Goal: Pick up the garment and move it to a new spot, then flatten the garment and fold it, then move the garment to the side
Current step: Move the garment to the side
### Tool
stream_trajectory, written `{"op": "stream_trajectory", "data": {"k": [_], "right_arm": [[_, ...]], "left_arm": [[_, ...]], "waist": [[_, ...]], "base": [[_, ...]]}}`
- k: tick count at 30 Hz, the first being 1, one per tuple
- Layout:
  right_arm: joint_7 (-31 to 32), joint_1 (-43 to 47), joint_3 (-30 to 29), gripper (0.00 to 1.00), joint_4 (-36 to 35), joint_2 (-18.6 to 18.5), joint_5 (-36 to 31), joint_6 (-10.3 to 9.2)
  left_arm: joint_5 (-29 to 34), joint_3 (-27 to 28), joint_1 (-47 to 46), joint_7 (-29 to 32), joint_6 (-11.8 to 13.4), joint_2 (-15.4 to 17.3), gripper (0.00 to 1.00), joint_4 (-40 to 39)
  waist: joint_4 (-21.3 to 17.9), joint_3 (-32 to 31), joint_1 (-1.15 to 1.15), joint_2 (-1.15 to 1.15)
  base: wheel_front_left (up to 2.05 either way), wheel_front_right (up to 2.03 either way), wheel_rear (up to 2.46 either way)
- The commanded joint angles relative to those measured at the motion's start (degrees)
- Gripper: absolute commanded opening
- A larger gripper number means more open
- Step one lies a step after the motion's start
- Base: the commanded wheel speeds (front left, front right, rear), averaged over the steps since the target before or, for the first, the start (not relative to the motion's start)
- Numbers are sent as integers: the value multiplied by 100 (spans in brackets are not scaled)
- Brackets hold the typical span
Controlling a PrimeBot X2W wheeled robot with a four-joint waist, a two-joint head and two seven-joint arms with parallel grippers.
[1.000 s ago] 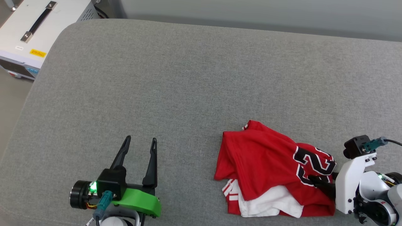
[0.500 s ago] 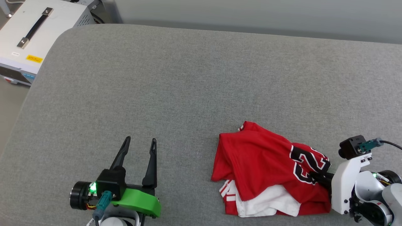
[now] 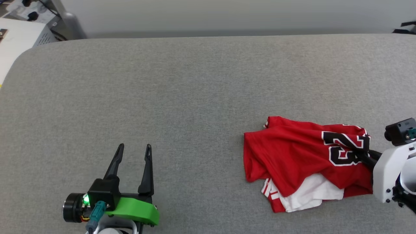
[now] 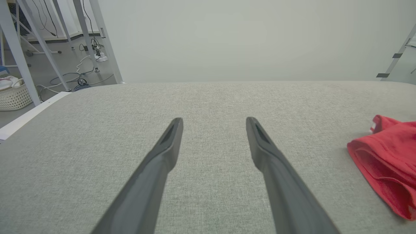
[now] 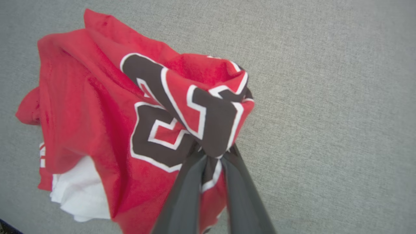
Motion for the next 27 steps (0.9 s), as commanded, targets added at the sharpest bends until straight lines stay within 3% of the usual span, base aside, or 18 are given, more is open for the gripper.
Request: {"op": "stream_trajectory", "data": {"k": [1,8,15,23,27], "right_arm": [[-86,-115,-80,0,-50,-49,-79,-5],[-304,-335,-449,0,-68,20,-197,-5],[-432,-772,-864,0,230,-75,-233,-5],[-421,-1572,-1506,0,982,-561,-383,-5],[-384,-2113,-1770,0,1697,-955,-736,-5]], "left_arm": [[9,43,19,-34,29,-24,100,-42],[74,240,15,-34,6,-8,100,-191],[178,310,-197,-34,-81,69,100,-369],[291,280,-600,-34,-156,159,100,-544],[316,266,-852,-34,-184,194,100,-657]], "waist": [[-452,65,-1,0],[-912,318,-1,0],[-982,851,-1,0],[-783,1662,-1,0],[-627,2106,-1,0]], "base": [[0,0,0],[0,0,0],[0,0,0],[0,0,0],[0,0,0]]}}
